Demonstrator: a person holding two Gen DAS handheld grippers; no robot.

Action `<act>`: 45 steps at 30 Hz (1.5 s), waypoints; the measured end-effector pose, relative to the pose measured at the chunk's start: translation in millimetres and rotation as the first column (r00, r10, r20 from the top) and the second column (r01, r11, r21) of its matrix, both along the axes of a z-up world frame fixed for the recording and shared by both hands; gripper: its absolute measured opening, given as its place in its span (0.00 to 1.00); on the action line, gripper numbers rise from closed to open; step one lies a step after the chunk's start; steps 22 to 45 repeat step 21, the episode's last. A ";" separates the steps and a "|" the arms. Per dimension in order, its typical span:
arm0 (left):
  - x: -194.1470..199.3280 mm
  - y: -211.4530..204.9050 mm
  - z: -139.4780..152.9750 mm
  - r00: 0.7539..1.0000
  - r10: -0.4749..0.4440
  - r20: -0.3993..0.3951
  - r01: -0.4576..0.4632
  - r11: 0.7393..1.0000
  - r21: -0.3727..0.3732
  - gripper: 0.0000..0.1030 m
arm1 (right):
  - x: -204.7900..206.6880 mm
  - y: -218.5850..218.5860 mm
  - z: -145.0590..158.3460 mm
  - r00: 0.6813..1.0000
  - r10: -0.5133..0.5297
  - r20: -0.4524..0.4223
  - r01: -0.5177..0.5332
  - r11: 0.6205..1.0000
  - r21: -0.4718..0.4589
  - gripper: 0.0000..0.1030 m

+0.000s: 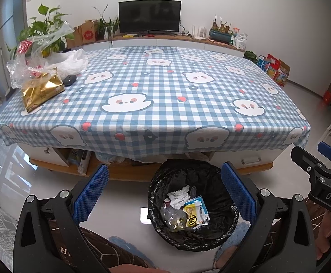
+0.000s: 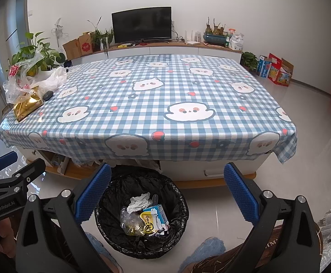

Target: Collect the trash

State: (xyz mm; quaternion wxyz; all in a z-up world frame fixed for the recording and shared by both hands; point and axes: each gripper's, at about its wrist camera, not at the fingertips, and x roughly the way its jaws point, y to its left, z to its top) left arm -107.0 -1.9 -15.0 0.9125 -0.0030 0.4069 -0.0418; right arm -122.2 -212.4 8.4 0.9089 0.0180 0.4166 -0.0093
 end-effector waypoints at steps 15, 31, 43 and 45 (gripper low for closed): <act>-0.3 -6.3 0.3 1.000 -0.024 0.007 0.024 1.000 0.007 0.94 | 0.5 -0.7 -0.6 1.000 0.000 -0.001 0.000 1.000 0.000 0.92; -1.0 -5.6 0.9 1.000 -0.016 0.012 0.017 1.000 -0.001 0.94 | 1.3 -2.5 -2.6 1.000 -0.002 -0.003 0.002 1.000 0.003 0.92; -1.0 -5.6 0.9 1.000 -0.016 0.012 0.017 1.000 -0.001 0.94 | 1.3 -2.5 -2.6 1.000 -0.002 -0.003 0.002 1.000 0.003 0.92; -1.0 -5.6 0.9 1.000 -0.016 0.012 0.017 1.000 -0.001 0.94 | 1.3 -2.5 -2.6 1.000 -0.002 -0.003 0.002 1.000 0.003 0.92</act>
